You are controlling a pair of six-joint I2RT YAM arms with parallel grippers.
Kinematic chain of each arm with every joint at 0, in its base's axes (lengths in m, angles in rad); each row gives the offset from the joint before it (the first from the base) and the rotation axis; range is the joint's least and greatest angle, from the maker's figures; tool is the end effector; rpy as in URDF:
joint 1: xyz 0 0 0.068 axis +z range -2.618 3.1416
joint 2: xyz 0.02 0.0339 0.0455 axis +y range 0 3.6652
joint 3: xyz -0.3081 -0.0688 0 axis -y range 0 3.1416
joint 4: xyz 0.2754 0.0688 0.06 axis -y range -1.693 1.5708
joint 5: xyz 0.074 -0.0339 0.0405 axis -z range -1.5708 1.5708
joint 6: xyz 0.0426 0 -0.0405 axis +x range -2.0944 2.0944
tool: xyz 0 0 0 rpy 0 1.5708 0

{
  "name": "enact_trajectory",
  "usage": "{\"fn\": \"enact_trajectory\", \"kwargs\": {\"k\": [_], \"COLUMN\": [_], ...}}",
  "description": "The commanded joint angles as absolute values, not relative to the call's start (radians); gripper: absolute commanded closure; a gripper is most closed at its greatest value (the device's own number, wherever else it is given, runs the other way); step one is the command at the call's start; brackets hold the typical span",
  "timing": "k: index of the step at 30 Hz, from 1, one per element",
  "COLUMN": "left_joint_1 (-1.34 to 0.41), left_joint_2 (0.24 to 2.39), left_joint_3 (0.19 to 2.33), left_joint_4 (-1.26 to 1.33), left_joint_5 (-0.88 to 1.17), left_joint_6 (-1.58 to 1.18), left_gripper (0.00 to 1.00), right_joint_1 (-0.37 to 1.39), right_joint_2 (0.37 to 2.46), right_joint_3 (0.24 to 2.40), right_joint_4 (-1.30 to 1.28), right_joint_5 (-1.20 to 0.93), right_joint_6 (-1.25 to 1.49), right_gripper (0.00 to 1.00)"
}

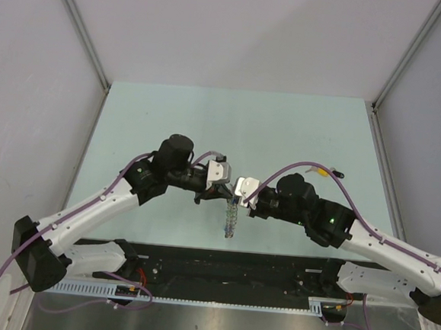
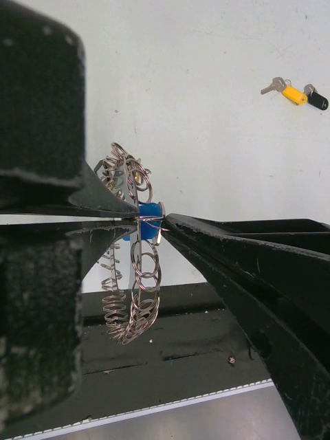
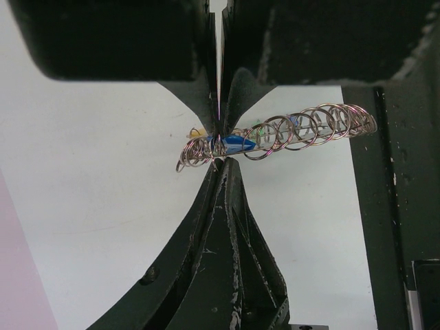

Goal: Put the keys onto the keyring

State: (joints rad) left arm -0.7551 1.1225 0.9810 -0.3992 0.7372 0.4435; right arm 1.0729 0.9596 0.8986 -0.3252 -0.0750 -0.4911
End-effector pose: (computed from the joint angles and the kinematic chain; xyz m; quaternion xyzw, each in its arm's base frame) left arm 0.1683 -0.1977 0.3574 0.6045 0.5702 -0.3811 0.4053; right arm 0.1069 0.2033 0.3650 -0.5991 0.5735 0.1898 0.5255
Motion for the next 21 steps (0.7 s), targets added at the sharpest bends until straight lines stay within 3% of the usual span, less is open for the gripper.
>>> {"fn": "enact_trajectory", "kwargs": {"k": [1, 21], "left_joint_1": [-0.752, -0.736], "left_joint_2": [1.120, 1.123], "left_joint_3": [1.039, 1.037], "left_joint_4": [-0.362, -0.330], "left_joint_5": [0.793, 0.810], "left_joint_6": [0.411, 0.354], "left_gripper": [1.00, 1.00], "right_joint_1": [1.081, 1.081], "right_joint_2": [0.925, 0.942], "right_joint_3": [0.936, 0.936], "right_joint_4": [-0.279, -0.291], "right_joint_5": [-0.055, -0.066], "right_joint_6": [-0.495, -0.492], "right_gripper": [1.00, 1.00]}}
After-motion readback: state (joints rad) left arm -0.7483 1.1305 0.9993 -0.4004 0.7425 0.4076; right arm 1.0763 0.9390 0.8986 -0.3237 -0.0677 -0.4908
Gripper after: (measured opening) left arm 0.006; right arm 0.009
